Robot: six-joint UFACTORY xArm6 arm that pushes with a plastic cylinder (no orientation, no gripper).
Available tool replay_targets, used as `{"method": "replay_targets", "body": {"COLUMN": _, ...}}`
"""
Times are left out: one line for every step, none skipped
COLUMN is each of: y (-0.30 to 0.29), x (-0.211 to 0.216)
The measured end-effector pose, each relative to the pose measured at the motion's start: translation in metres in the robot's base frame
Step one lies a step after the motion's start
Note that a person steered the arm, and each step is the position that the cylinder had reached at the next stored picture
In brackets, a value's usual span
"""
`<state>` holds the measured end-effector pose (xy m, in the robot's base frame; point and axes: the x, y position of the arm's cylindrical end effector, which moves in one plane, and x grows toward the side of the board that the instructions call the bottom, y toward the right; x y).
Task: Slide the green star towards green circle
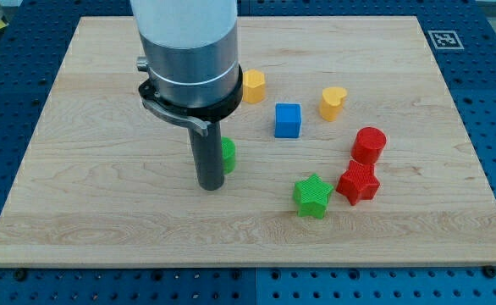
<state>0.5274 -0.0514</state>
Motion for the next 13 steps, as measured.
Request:
{"method": "replay_targets", "body": {"y": 0.002, "x": -0.006}}
{"method": "replay_targets", "body": {"y": 0.002, "x": -0.009}}
{"method": "replay_targets", "body": {"y": 0.003, "x": 0.017}}
{"method": "replay_targets", "body": {"y": 0.026, "x": 0.056}}
{"method": "replay_targets", "body": {"y": 0.111, "x": 0.069}}
{"method": "replay_targets", "body": {"y": 0.176, "x": 0.081}}
{"method": "replay_targets", "body": {"y": 0.194, "x": 0.077}}
{"method": "replay_targets", "body": {"y": 0.175, "x": 0.064}}
{"method": "replay_targets", "body": {"y": 0.159, "x": 0.061}}
{"method": "replay_targets", "body": {"y": 0.159, "x": 0.053}}
{"method": "replay_targets", "body": {"y": 0.158, "x": 0.044}}
{"method": "replay_targets", "body": {"y": 0.141, "x": 0.036}}
{"method": "replay_targets", "body": {"y": 0.122, "x": 0.030}}
